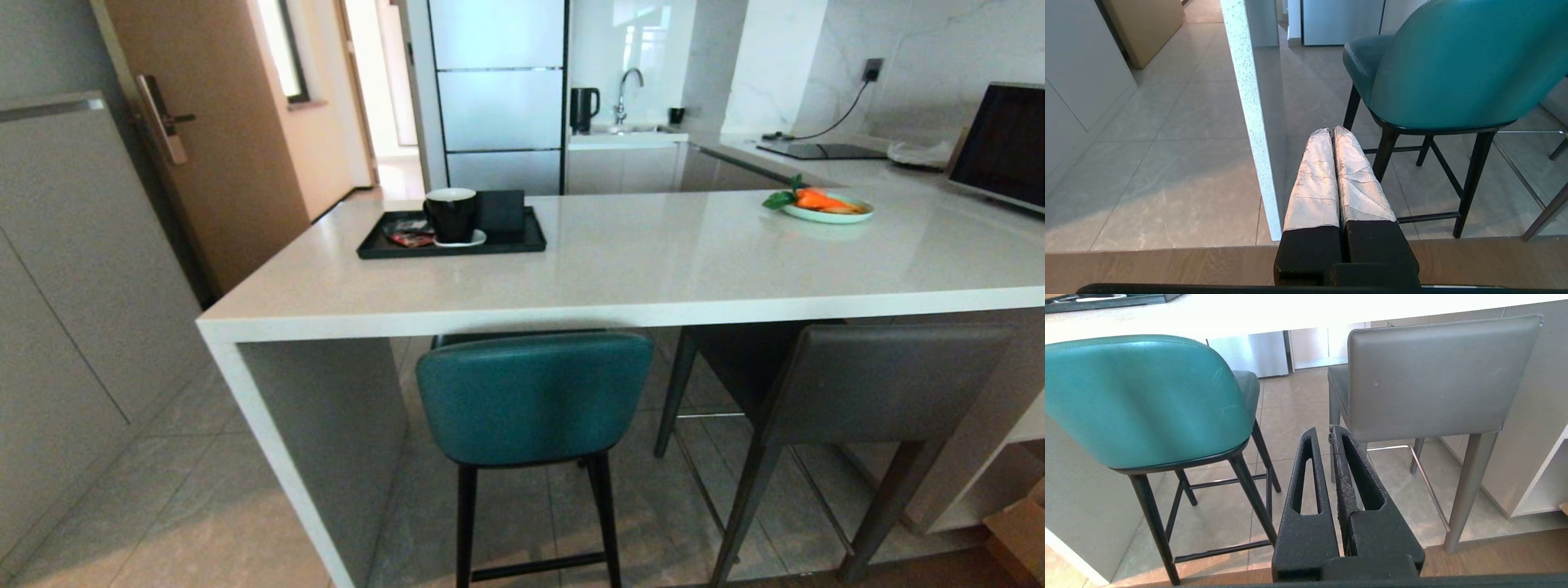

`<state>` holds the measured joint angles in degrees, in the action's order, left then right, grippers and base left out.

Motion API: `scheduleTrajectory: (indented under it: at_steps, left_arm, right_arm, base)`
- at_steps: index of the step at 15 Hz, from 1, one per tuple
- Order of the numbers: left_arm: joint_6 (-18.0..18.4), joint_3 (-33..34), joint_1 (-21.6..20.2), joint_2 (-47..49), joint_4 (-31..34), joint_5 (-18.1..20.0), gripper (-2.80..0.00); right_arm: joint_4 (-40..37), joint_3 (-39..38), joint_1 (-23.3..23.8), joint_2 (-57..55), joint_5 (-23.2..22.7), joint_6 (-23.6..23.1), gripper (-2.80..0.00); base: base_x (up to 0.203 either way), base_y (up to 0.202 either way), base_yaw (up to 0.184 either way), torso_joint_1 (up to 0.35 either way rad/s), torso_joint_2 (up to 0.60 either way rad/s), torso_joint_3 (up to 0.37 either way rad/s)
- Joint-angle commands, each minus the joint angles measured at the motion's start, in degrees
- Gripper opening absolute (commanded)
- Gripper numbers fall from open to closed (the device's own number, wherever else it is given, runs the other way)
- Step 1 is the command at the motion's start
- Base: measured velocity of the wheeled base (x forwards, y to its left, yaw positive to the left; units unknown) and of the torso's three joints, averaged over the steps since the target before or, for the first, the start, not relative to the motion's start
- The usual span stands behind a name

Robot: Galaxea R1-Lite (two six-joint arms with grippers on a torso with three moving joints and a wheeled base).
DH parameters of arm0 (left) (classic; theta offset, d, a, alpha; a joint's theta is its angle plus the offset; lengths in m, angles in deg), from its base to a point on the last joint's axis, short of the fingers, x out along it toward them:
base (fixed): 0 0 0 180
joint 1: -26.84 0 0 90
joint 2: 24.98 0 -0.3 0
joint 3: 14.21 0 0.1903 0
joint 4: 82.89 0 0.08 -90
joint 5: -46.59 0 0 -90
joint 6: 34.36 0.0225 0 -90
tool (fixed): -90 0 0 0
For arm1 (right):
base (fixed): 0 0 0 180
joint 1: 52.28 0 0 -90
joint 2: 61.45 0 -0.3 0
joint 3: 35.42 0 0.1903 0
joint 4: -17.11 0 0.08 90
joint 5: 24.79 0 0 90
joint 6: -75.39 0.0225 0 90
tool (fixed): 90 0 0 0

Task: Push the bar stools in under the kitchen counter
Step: Pull the blue chair out from under the dining table

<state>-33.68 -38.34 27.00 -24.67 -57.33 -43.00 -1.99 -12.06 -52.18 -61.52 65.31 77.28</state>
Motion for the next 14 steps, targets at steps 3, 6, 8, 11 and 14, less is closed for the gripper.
scheduleTrajectory:
  at_steps: [3, 6, 8, 11, 14]
  left_arm:
    - [-0.06, 0.06, 0.02, 0.4, 0.0, 0.02, -2.8]
    - [-0.07, 0.06, 0.02, -0.3, -0.17, 0.02, -2.8]
    - [-0.16, 0.09, 0.02, -0.3, -0.26, 0.02, -2.8]
    - [-0.24, 0.15, -0.07, -0.3, -0.44, 0.1, -2.8]
    - [-0.33, 0.15, -0.07, -0.3, -0.44, 0.11, -2.8]
  right_arm:
    - [0.04, -1.66, -0.01, -0.1, -0.01, 0.04, -2.8]
    - [0.04, -1.59, -0.01, -0.1, -0.01, 0.03, -2.8]
    - [0.04, -1.59, -0.01, -0.1, -0.01, -0.04, -2.8]
    - [0.04, -1.67, -0.01, -0.01, -0.1, -0.15, -2.8]
    - [0.12, -1.67, -0.01, -0.01, -0.1, -0.31, -2.8]
  base:
    - [0.0, 0.0, 0.0, 0.0, 0.0, 0.0]
    - [0.0, 0.0, 0.0, 0.0, 0.0, 0.0]
    - [0.0, 0.0, 0.0, 0.0, 0.0, 0.0]
    - [0.0, 0.0, 0.0, 0.0, 0.0, 0.0]
    - [0.0, 0.0, 0.0, 0.0, 0.0, 0.0]
